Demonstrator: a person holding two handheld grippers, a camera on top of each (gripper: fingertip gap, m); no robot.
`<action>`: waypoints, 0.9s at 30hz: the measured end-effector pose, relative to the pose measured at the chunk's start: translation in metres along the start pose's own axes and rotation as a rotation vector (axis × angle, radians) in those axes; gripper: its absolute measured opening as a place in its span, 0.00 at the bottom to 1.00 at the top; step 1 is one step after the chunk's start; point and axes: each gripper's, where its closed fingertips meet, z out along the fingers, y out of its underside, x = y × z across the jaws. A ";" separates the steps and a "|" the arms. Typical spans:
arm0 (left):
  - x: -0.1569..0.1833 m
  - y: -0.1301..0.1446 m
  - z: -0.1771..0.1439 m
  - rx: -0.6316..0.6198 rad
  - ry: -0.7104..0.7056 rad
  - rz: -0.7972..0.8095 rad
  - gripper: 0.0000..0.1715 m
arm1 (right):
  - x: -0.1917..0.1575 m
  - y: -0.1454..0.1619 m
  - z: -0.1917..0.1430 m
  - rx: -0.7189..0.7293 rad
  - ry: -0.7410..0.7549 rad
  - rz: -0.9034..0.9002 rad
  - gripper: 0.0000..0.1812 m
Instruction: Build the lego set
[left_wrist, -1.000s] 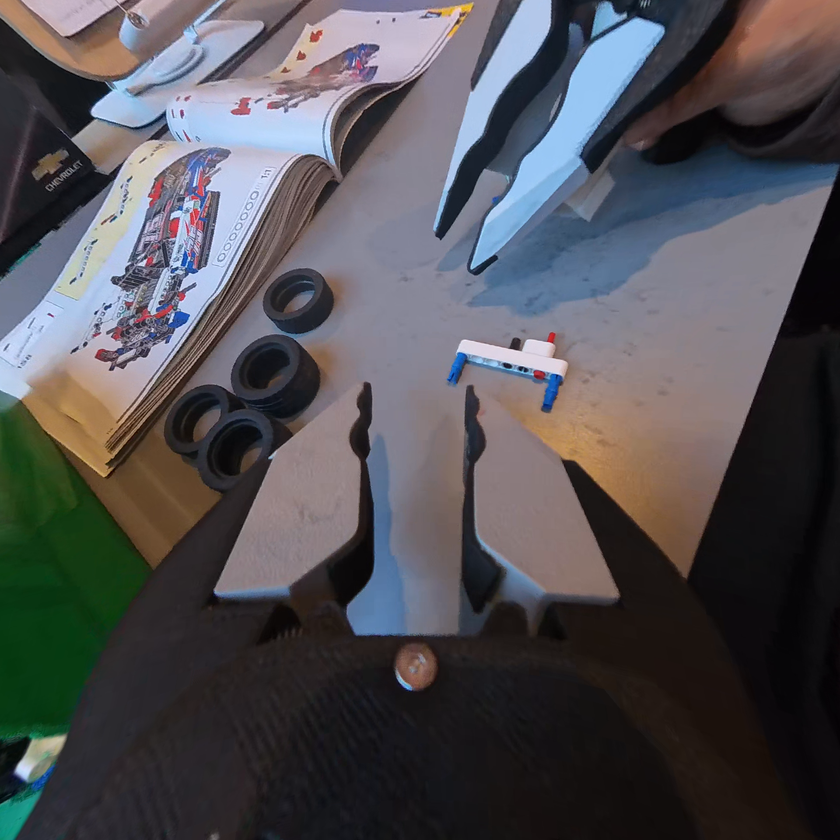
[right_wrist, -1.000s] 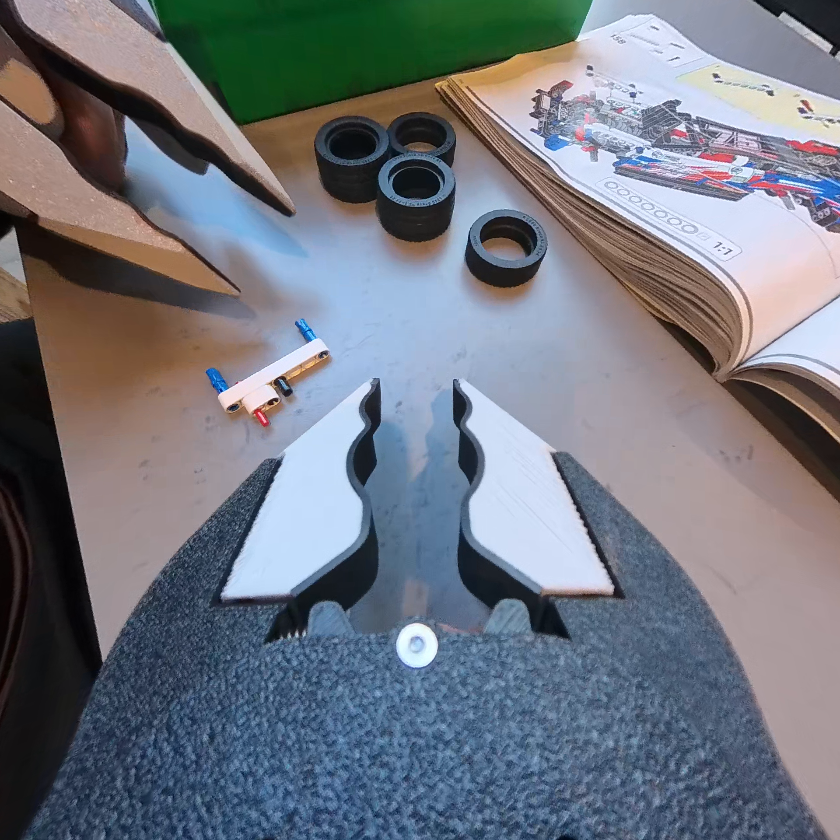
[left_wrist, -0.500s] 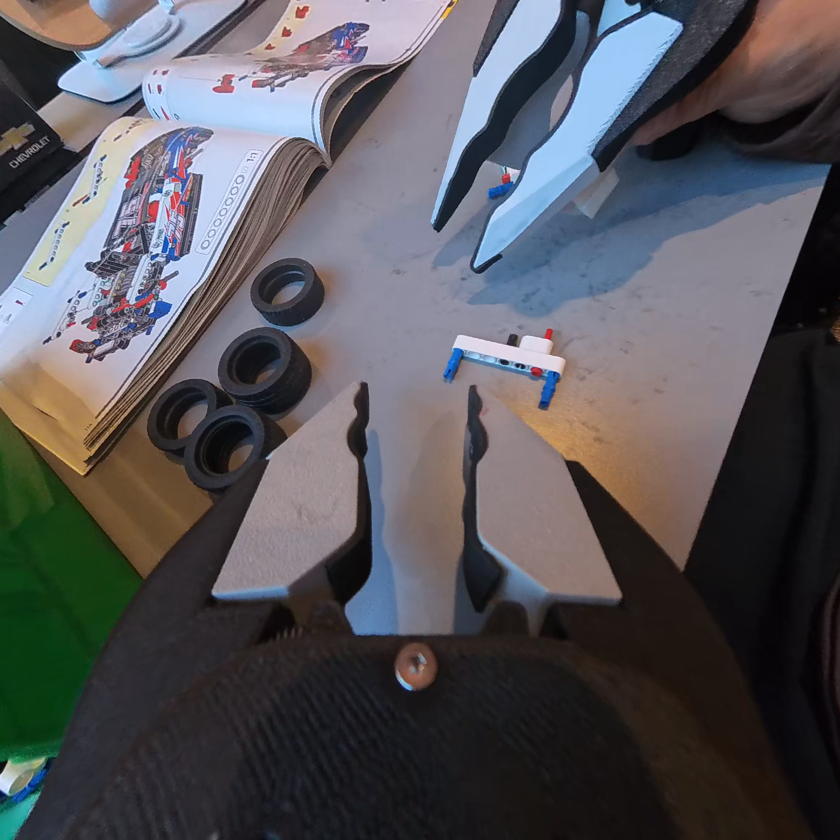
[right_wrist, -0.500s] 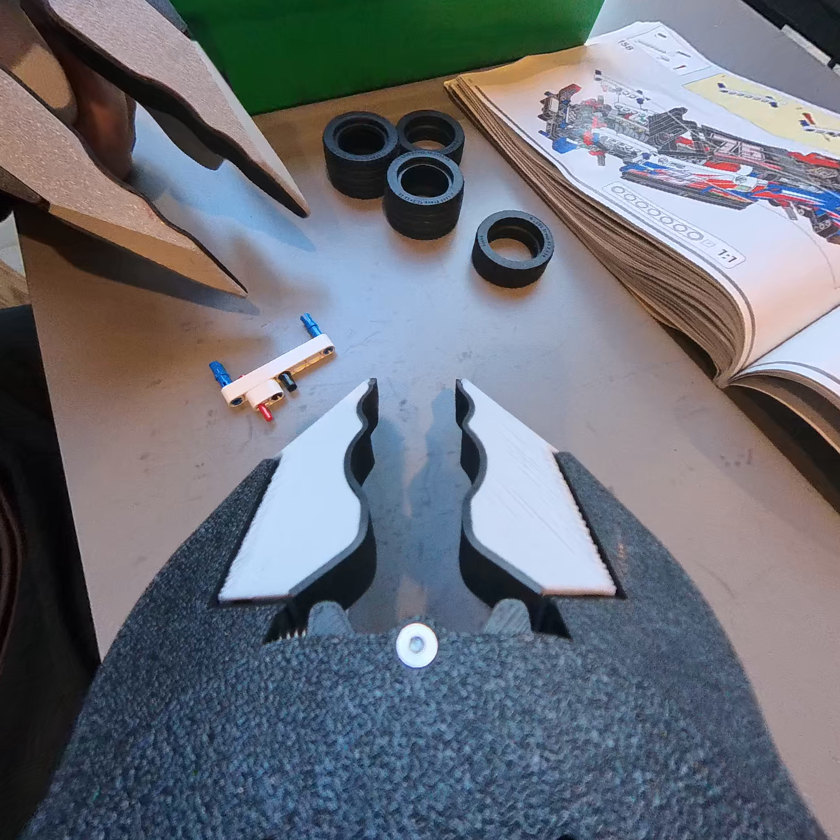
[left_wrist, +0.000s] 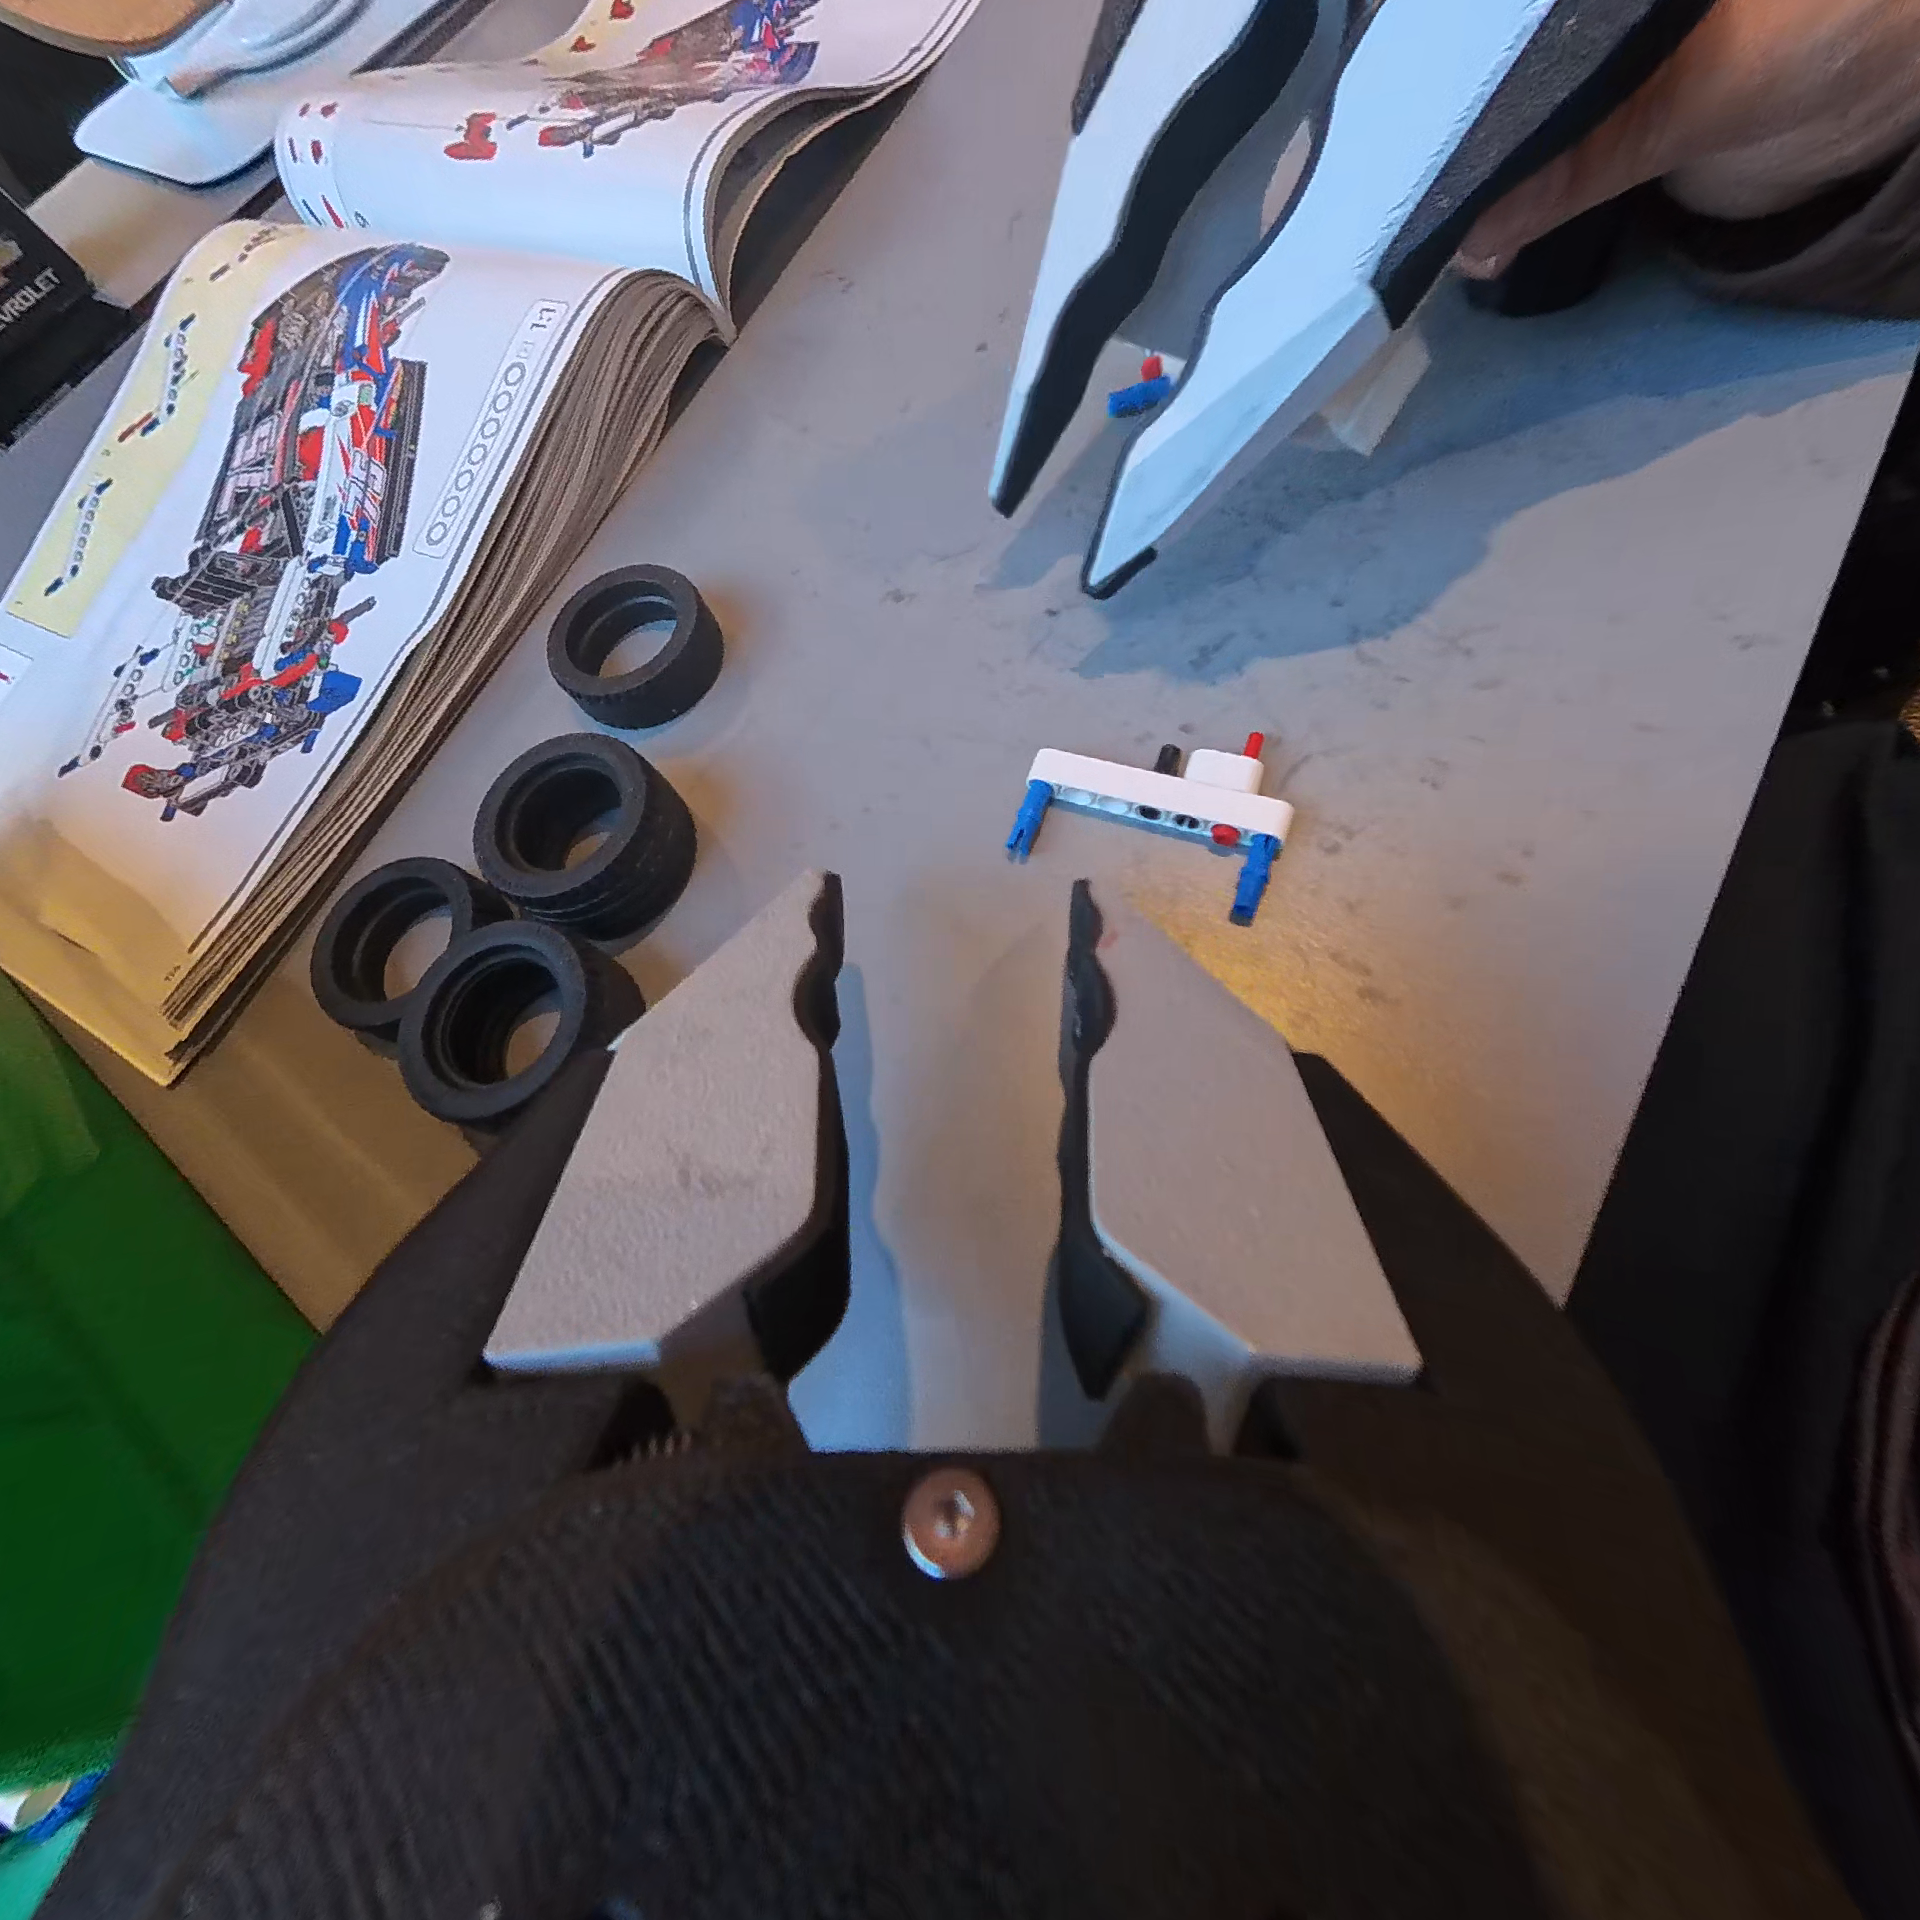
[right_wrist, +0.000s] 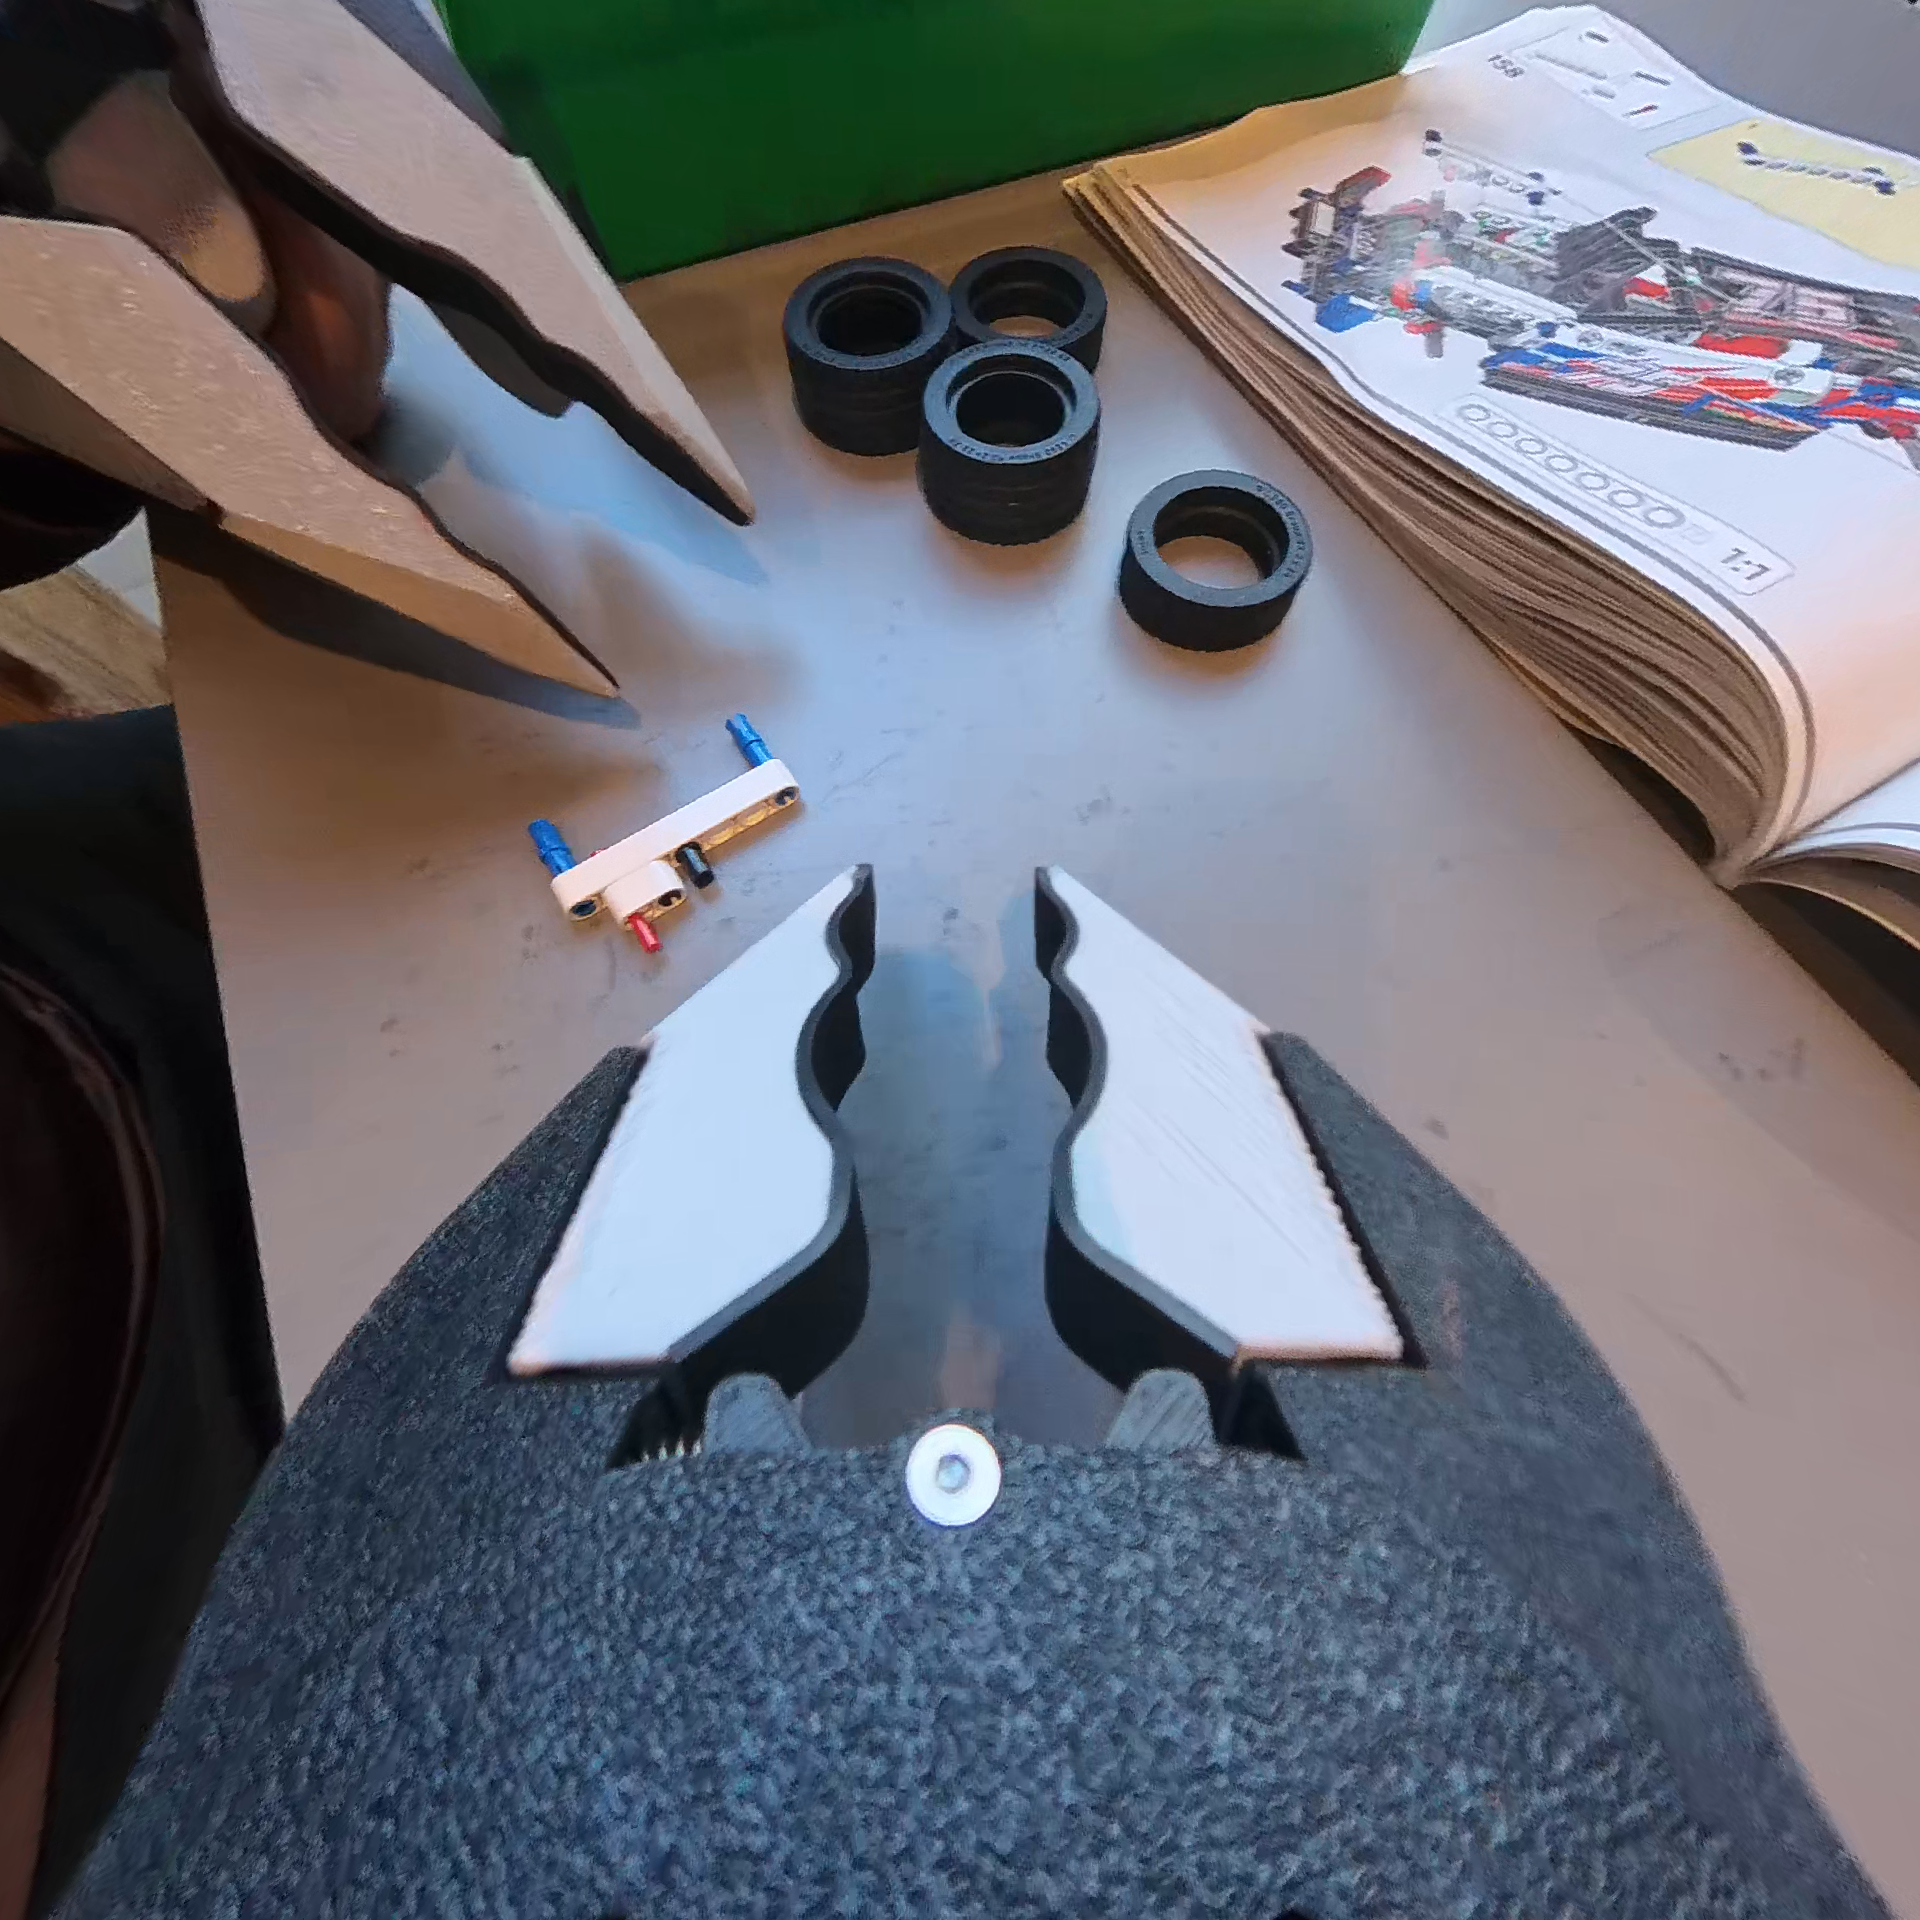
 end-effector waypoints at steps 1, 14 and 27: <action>0.000 0.000 0.000 -0.001 0.000 0.000 0.24 | -0.002 0.000 0.000 0.000 -0.015 -0.006 0.14; 0.000 0.001 0.001 -0.013 0.000 0.000 0.23 | -0.002 0.002 0.002 -0.017 -0.010 -0.015 0.11; -0.054 -0.076 0.003 0.240 -0.268 0.055 0.00 | 0.035 -0.032 -0.001 0.159 0.185 0.004 0.05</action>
